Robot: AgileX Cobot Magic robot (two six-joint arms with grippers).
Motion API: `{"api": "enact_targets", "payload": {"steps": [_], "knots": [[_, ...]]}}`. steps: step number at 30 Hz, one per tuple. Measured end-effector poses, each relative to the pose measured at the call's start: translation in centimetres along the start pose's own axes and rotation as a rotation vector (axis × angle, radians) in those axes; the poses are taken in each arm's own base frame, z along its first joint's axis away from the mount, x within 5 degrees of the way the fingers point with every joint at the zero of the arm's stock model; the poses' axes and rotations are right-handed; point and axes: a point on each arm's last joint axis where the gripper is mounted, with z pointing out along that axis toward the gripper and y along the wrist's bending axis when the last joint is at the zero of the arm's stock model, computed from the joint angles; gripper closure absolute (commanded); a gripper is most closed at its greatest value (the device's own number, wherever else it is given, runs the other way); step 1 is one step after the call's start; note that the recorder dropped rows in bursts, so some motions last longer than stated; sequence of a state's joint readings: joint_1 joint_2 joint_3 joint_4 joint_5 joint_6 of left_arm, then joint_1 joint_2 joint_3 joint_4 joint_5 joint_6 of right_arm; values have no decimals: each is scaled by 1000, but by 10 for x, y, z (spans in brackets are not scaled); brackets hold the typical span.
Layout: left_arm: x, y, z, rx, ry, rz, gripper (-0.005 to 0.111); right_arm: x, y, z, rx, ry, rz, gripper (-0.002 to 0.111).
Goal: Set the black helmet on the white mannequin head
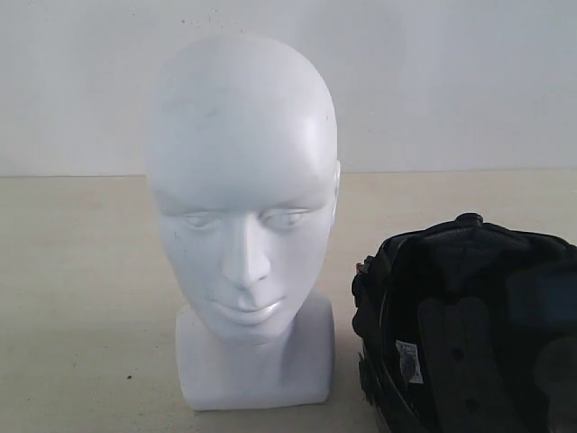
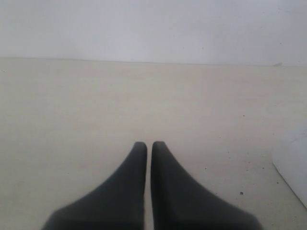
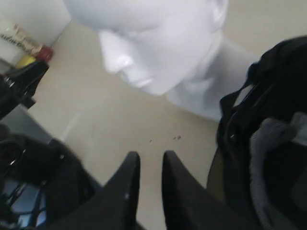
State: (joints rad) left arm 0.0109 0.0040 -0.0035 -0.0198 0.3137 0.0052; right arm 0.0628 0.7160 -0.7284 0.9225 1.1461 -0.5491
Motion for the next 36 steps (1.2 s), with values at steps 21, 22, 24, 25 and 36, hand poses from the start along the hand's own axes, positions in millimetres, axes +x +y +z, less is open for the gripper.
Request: {"api": "enact_targets", "payload": {"steps": [21,22,24,25,36], "knots": [[0,0,0,0,0,0,102,38,20,87,122,142,-151,47],[0,0,0,0,0,0,102,39,19,90,145,144,-148,47],[0,0,0,0,0,0,102,41,13,97,198,148,-151,46],[0,0,0,0,0,0,102,41,10,100,228,148,-154,46],[0,0,0,0,0,0,102,44,-8,131,399,163,-106,46]]}}
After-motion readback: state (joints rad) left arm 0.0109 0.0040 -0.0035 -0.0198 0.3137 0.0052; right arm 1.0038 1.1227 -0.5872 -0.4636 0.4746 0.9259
